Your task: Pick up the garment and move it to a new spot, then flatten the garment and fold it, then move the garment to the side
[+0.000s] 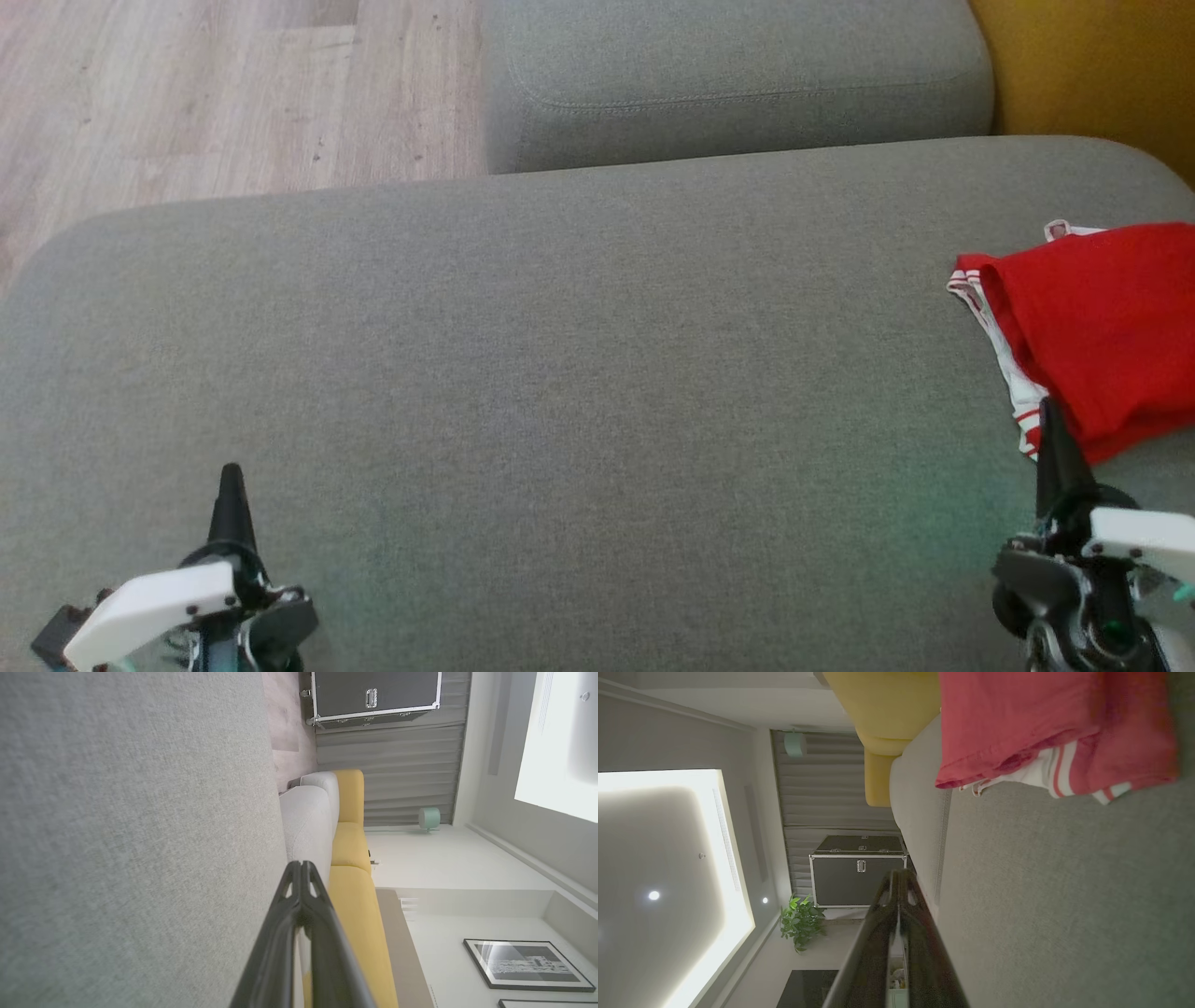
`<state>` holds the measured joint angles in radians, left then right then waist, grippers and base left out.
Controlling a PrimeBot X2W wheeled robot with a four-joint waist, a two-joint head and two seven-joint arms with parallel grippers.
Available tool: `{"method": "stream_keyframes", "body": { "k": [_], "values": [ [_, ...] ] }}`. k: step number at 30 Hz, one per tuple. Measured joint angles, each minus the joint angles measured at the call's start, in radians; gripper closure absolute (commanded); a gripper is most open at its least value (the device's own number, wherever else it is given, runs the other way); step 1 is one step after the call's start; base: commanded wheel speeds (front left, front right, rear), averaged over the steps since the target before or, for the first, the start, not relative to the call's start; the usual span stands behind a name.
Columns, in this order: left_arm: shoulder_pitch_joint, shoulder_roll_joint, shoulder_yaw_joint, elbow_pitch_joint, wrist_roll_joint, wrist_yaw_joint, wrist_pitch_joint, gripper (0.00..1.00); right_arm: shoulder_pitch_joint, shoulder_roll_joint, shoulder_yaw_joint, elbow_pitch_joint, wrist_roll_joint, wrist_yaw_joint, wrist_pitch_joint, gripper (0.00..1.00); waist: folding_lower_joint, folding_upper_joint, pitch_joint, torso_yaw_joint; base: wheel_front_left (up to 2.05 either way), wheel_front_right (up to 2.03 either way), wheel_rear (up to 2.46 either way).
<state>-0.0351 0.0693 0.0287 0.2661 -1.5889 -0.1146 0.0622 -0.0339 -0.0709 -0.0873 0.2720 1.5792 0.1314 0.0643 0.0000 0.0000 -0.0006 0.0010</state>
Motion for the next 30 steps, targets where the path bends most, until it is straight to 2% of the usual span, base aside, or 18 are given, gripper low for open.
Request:
{"method": "stream_keyframes", "body": {
  "k": [5,30],
  "values": [
    [-0.016,-0.001,0.006,0.006,-0.049,-0.009,0.016,1.00,-0.024,0.000,-0.012,0.000,0.049,0.000,0.016,1.00,0.0000,0.0000,0.004,-0.001,0.00,0.00,0.00],
    [-0.021,-0.006,0.017,0.007,-0.049,-0.009,0.017,1.00,-0.024,0.002,-0.019,0.003,0.049,0.000,0.025,1.00,0.0000,0.0000,0.004,-0.001,0.00,0.00,0.00]
  ]
}}
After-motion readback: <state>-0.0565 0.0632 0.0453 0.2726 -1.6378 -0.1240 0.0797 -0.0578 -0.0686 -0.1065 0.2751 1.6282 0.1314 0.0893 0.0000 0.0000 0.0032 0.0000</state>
